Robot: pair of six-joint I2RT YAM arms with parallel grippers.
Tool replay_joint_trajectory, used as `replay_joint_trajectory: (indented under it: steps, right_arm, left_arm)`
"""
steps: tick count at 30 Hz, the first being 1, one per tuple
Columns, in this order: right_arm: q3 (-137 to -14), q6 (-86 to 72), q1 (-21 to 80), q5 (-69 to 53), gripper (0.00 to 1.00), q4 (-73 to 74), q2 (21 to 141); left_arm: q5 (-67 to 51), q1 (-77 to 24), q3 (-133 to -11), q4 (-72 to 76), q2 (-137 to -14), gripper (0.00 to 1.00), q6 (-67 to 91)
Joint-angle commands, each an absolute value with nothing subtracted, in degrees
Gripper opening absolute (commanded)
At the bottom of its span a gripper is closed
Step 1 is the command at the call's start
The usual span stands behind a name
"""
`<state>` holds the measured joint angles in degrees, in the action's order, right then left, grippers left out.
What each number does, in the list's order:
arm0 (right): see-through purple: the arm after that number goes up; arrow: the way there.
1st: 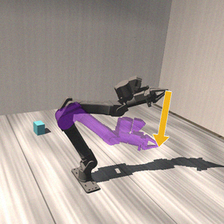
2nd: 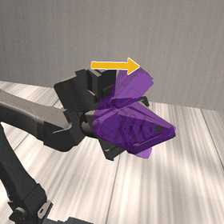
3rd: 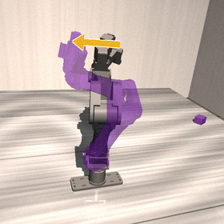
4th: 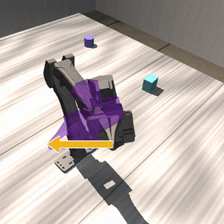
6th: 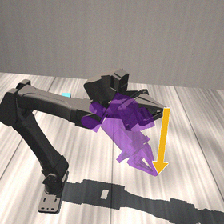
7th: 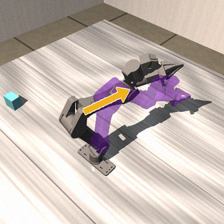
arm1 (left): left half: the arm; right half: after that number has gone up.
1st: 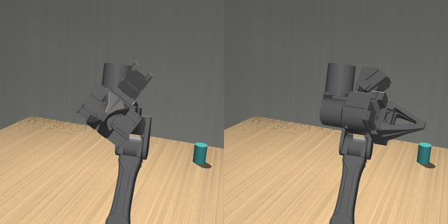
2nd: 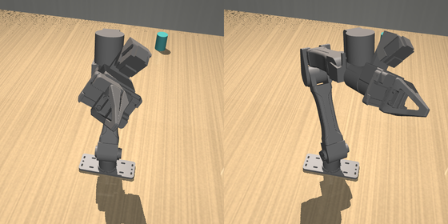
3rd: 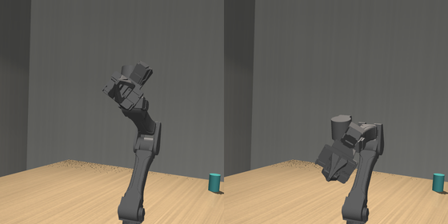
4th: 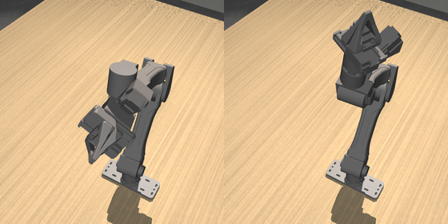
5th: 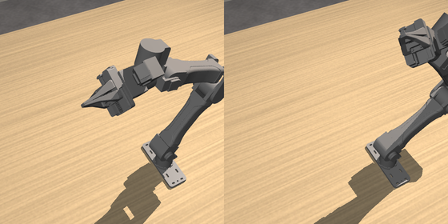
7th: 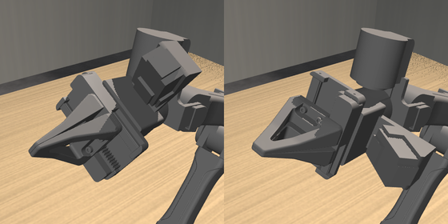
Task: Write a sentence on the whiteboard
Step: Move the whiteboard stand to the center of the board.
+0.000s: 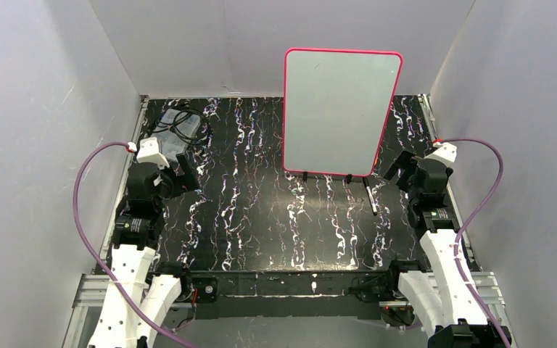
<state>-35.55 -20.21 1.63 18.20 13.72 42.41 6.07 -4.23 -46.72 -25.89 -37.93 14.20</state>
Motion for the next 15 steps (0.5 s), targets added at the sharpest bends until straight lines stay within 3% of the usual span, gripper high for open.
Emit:
replay_joint_trajectory:
  steps: [1, 7, 10, 13, 15]
  right_arm:
    - [-37.6, -19.7, 1.9, 14.9, 1.0, 12.7, 41.6]
    - [-35.8, -17.8, 1.8, 2.0, 1.0, 9.1, 42.2]
    - [-34.2, -20.0, 2.5, -2.8, 0.92, 6.9, 43.5]
    - [-32.9, -22.2, 7.6, -0.7, 0.89, 5.4, 45.0]
    - [-33.0, -23.5, 14.8, 7.0, 0.88, 5.3, 46.5]
  left_arm:
    - [7.7, -3.9, -47.0, -26.1, -37.3, 0.99, 15.1]
    - [8.6, -3.9, -47.0, -26.1, -37.1, 0.99, 15.7]
    - [9.5, -3.9, -46.9, -26.3, -37.1, 0.99, 16.1]
    - [8.7, -3.9, -46.8, -26.3, -37.3, 0.99, 16.3]
    - [8.6, -3.9, -46.6, -26.6, -37.5, 0.99, 16.3]
